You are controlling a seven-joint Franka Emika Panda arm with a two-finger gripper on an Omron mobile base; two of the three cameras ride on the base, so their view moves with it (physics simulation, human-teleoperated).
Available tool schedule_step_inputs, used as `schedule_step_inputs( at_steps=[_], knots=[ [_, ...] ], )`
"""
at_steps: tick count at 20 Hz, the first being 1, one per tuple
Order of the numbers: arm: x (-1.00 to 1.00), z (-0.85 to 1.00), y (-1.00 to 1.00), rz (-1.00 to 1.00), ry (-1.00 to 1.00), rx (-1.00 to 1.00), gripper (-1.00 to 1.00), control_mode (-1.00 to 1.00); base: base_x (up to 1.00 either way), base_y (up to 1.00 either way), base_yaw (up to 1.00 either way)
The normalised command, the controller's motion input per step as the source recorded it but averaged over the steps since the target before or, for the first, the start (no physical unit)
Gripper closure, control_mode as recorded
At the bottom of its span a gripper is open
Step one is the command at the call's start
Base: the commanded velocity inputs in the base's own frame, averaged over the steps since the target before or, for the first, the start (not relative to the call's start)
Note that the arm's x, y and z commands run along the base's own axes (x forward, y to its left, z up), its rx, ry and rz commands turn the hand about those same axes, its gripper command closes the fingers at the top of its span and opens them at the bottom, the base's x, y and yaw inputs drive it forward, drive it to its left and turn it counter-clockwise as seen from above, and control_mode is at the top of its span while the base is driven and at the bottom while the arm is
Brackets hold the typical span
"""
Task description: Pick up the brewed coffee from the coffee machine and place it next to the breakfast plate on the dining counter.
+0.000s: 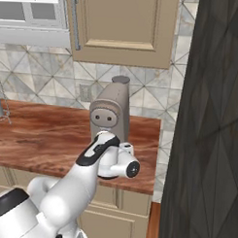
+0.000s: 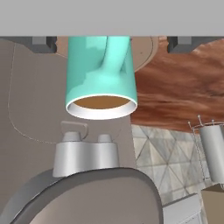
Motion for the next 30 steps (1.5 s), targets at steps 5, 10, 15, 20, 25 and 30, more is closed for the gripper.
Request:
schedule_step_inputs(
  at_steps=[5, 10, 15, 20, 25, 30],
  knots=[
    [0.08, -0.09, 0.0, 0.0, 0.0, 0.0, -1.0, -1.0, 0.0, 0.0, 0.0],
    [0.1, -0.07, 0.0, 0.0, 0.0, 0.0, -1.0, -1.0, 0.0, 0.0, 0.0],
    [0.01, -0.01, 0.0, 0.0, 0.0, 0.0, -1.0, -1.0, 0.0, 0.0, 0.0],
    [0.03, -0.06, 0.11, 0.0, 0.0, 0.0, 1.0, -1.0, 0.0, 0.0, 0.0],
    [0.11, -0.03, 0.16, 0.0, 0.0, 0.0, 1.0, -1.0, 0.0, 0.0, 0.0],
    [0.04, 0.0, 0.08, 0.03, 0.01, 0.0, 1.0, -1.0, 0.0, 0.0, 0.0]
  ],
)
